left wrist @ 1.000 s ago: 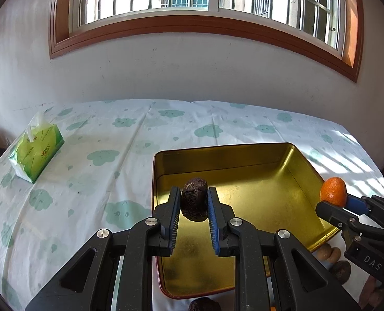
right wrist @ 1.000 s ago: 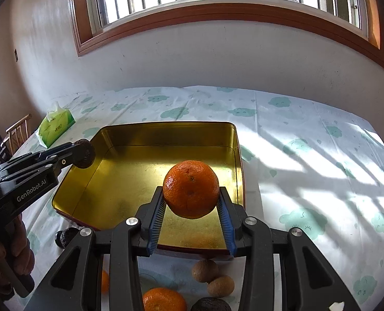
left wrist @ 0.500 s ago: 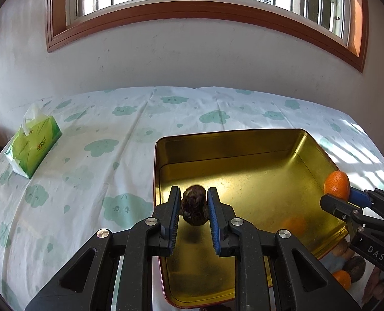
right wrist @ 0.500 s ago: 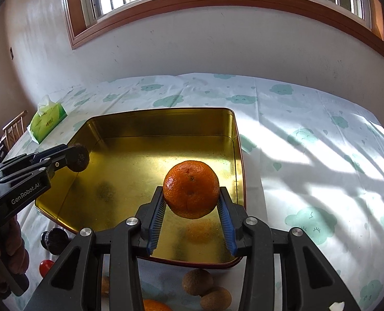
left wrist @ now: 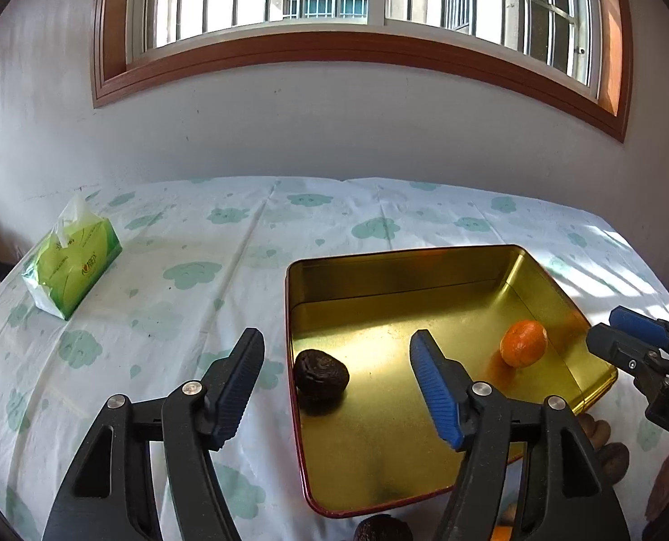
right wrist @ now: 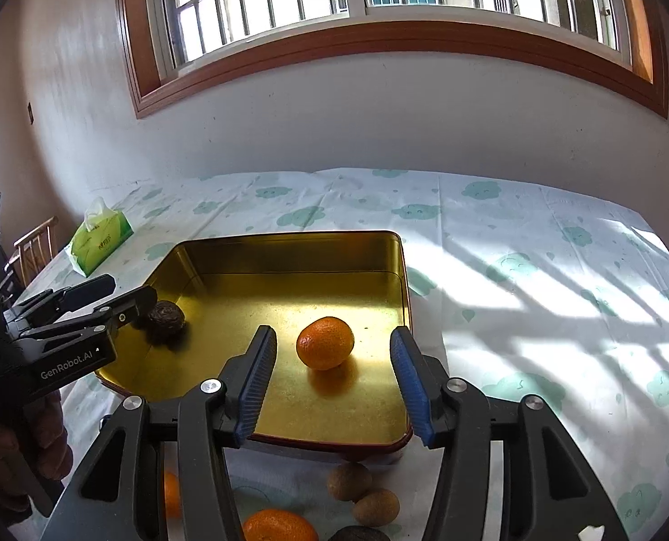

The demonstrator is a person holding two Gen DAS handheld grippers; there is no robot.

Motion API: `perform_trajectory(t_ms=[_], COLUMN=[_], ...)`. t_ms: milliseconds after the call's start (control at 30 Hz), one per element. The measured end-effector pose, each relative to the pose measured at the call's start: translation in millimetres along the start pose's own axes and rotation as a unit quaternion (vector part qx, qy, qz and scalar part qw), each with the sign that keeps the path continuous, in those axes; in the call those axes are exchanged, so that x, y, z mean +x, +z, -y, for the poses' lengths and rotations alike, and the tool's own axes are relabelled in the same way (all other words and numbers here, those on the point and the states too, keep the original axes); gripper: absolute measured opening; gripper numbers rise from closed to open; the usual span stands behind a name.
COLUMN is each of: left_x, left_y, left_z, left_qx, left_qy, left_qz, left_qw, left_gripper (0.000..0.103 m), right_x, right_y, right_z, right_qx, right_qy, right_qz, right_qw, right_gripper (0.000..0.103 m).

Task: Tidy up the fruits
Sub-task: 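Grasp the wrinkled brown passion fruit with the right tool, then grasp the red tomato with the left tool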

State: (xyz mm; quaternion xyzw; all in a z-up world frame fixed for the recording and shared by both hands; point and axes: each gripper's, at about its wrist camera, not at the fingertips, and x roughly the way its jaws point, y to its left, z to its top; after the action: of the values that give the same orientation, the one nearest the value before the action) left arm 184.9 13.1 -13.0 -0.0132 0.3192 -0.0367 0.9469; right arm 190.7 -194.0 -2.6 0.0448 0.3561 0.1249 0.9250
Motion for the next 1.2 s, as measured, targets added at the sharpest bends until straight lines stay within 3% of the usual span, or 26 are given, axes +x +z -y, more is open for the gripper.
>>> perform_trajectory(t_ms=[200,400,533,700,933,1033,1200], left_x=[-35.8,-80.3,-92.1,-87.6,-90.0,-89.3,-82.6], left_y=[-2.9,-31.1,-63.1,-96.8,-110.3,-113.0,-114.3], left_z=[-12.7,-29.2,-30.1,-23.6,-16.9,-12.3,-10.0], left_qx=[-0.019,-0.043,-0.052,-0.049,-0.038,-0.025,-0.025], left_qy=[-0.016,-0.025,-0.039,-0.05,-0.066,-0.071,-0.089], left_qz=[0.024,0.042,0.013,-0.033,-0.04,-0.043,-0.062], left_qw=[0.9994,0.9979,0.9978,0.997,0.9963,0.9962,0.9938], left_gripper=[0.069,0.069,0.069,0.066,0.065,0.065,0.065], right_x=[-44.1,-71.5,-69.6,-54.0,-28.0,-19.9,-34.9], right_y=[-30.1,-75.8,-96.3,-96.5,-89.4,-87.5,-95.1], right_z=[18.1,23.8,19.4,20.1,22.2,23.8,19.0], right_qx=[0.038,0.041,0.031,0.025,0.029,0.04,0.03], right_qy=[0.003,0.014,0.011,0.001,0.007,0.03,-0.001], right_qz=[0.004,-0.029,-0.056,-0.073,-0.093,-0.101,-0.083], right_qw=[0.999,0.999,0.998,0.997,0.995,0.994,0.996], right_gripper=[0.05,0.05,0.05,0.05,0.05,0.031,0.03])
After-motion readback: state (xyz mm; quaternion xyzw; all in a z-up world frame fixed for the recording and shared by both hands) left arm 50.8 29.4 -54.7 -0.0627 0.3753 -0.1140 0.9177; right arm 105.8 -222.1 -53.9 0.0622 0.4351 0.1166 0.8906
